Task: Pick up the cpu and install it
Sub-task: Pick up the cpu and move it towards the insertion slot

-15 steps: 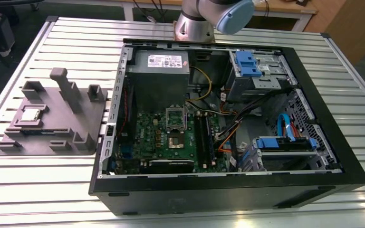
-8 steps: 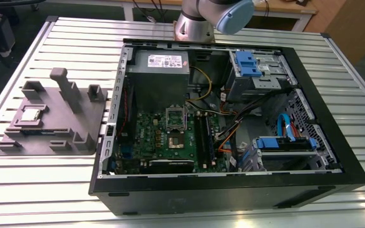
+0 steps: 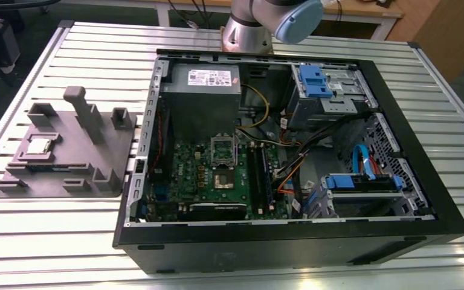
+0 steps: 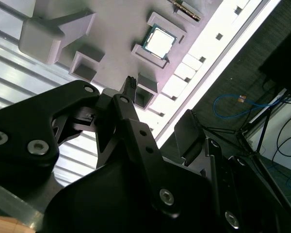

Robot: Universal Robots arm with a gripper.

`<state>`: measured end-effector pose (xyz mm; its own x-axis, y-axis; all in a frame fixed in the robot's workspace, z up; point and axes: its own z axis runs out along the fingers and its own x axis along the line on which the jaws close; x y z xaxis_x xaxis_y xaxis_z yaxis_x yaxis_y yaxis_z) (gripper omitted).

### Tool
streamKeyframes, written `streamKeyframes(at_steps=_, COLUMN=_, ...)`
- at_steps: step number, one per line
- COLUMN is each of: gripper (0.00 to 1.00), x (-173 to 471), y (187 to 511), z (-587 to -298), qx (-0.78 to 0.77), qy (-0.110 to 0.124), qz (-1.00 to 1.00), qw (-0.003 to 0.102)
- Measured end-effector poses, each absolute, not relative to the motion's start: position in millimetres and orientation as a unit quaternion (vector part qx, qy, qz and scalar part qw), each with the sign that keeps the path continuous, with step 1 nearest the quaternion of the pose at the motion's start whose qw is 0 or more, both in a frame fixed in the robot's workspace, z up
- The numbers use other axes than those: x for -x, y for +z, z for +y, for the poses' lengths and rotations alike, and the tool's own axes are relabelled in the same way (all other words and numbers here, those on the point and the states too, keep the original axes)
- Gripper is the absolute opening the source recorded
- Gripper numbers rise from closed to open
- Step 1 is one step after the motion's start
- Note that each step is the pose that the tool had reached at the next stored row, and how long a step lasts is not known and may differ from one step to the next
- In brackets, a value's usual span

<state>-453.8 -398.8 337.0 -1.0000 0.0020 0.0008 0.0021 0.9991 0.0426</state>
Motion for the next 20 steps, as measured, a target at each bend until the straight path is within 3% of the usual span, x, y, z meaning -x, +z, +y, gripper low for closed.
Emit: streamKeyframes(at_steps=20, gripper=0.59, x=453.8, y=334.0, z=-398.8, qx=-0.007, qy=-0.021, qz=-1.0, qw=0.001)
